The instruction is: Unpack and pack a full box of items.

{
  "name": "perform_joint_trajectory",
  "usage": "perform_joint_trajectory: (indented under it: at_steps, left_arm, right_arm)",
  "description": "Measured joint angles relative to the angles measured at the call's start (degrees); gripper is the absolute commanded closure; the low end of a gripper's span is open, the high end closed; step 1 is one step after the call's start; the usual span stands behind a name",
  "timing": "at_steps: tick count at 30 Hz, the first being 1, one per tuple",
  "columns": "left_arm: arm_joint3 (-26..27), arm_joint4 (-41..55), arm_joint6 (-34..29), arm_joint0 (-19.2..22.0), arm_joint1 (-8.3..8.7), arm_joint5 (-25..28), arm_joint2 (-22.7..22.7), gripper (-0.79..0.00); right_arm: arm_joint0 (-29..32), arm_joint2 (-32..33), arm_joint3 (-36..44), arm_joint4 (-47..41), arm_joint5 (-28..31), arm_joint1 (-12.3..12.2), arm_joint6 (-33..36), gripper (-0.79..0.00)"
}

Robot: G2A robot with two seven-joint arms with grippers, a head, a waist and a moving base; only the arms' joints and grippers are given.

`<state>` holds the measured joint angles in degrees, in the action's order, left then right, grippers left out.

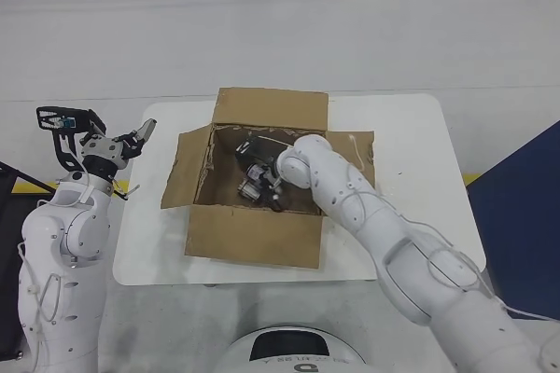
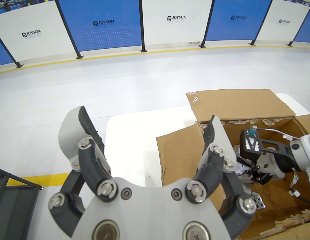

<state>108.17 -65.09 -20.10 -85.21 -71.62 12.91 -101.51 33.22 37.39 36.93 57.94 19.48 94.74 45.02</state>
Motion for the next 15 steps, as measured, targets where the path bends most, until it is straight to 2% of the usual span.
perform_joint_trajectory:
  at_steps: [5, 8, 12, 15]
  left_arm:
    - [0.0, 0.0, 0.0, 0.0, 0.0, 0.0, 0.0, -0.785]
    - [0.0, 0.0, 0.0, 0.0, 0.0, 0.0, 0.0, -0.785]
    - [0.0, 0.0, 0.0, 0.0, 0.0, 0.0, 0.0, -0.785]
    - [0.0, 0.0, 0.0, 0.0, 0.0, 0.0, 0.0, -0.785]
  right_arm:
    - [1.5, 1.0, 5.3, 3.2, -3.8, -1.0, -1.5, 0.0]
    - [4.8, 2.5, 13.1, 6.9, -7.0, -2.7, -0.7, 0.0]
    - [12.6, 6.6, 29.2, 13.7, -9.9, -6.2, 2.7, 0.0]
    - [21.1, 11.5, 44.8, 20.5, -10.0, -9.3, 4.5, 0.0]
